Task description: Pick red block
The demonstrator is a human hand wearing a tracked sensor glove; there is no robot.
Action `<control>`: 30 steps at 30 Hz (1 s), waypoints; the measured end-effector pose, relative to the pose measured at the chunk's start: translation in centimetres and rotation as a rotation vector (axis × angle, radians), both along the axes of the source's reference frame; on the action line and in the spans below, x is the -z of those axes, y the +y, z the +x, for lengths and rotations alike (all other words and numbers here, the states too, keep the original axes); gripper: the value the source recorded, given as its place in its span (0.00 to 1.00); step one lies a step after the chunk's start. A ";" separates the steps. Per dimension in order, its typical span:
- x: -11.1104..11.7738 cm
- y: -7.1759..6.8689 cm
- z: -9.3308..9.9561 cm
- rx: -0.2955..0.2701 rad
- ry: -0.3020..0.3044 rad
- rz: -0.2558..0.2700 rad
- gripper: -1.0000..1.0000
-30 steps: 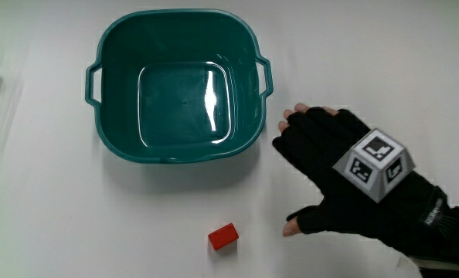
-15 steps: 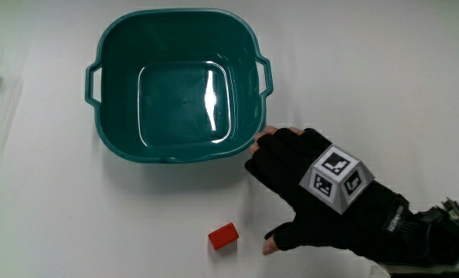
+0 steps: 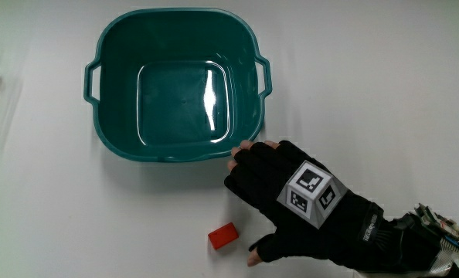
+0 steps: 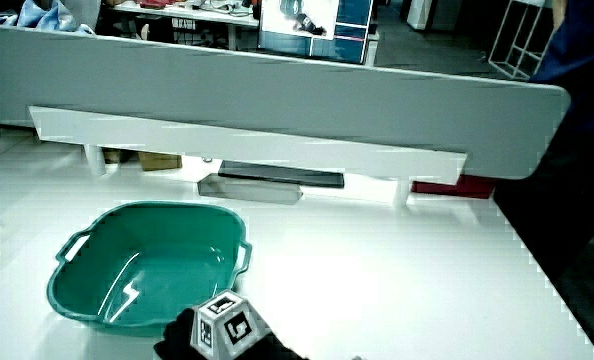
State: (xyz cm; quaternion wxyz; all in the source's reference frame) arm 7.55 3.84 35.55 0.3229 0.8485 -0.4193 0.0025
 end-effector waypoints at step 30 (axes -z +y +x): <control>-3.4 1.9 -3.0 0.084 0.034 -0.089 0.50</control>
